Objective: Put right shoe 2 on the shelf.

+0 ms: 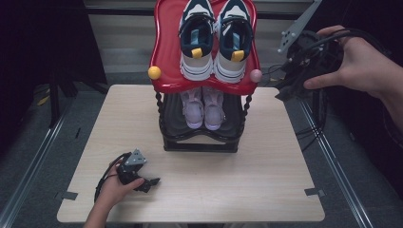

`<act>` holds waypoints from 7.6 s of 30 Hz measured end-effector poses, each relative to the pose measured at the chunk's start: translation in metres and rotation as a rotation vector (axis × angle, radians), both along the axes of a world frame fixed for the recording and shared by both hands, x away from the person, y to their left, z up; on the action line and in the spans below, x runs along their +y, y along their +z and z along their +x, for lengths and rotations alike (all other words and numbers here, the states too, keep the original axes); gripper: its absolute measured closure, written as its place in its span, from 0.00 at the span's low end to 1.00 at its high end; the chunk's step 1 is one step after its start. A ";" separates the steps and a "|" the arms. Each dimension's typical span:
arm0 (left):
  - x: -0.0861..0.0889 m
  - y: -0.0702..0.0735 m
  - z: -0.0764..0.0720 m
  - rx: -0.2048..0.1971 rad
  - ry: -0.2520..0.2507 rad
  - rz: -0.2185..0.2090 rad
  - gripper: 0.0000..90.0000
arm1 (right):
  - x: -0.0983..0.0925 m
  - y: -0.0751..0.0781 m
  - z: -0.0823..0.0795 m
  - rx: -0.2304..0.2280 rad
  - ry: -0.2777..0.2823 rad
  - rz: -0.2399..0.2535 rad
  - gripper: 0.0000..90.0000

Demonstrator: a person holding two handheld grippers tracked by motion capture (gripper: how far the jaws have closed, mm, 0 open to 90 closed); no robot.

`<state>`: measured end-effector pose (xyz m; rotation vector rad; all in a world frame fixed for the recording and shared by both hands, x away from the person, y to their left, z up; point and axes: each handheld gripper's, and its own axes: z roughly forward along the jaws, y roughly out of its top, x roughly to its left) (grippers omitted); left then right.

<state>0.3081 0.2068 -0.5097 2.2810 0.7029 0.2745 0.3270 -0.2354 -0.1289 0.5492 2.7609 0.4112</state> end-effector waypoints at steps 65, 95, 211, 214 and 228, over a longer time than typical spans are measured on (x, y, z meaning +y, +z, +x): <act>0.000 0.000 0.000 0.006 0.006 -0.008 0.00 | -0.021 -0.164 -0.016 0.157 0.009 0.017 0.16; 0.000 0.000 0.000 0.001 0.002 -0.001 0.00 | -0.025 -0.236 -0.025 0.210 0.011 0.066 0.16; 0.000 0.000 0.000 0.002 0.005 -0.005 0.00 | -0.052 -0.382 -0.067 0.000 -0.103 0.533 0.14; 0.000 0.000 0.000 0.000 0.004 -0.004 0.00 | -0.052 -0.382 -0.067 0.000 -0.103 0.534 0.14; 0.000 0.000 0.000 0.002 0.002 -0.004 0.00 | -0.052 -0.382 -0.067 -0.005 -0.107 0.529 0.13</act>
